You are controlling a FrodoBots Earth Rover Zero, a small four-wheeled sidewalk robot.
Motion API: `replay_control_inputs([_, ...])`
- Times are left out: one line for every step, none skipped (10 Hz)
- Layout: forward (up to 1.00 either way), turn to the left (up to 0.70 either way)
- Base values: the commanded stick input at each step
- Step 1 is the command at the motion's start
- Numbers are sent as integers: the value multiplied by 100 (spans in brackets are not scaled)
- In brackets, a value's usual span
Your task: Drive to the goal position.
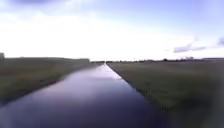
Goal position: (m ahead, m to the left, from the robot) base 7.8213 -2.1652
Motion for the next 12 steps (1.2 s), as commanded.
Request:
replay_control_inputs([45,2])
replay_control_inputs([45,8])
replay_control_inputs([45,17])
replay_control_inputs([45,27])
replay_control_inputs([45,27])
replay_control_inputs([45,27])
replay_control_inputs([45,27])
replay_control_inputs([45,27])
replay_control_inputs([45,27])
replay_control_inputs([45,27])
replay_control_inputs([45,27])
replay_control_inputs([45,27])
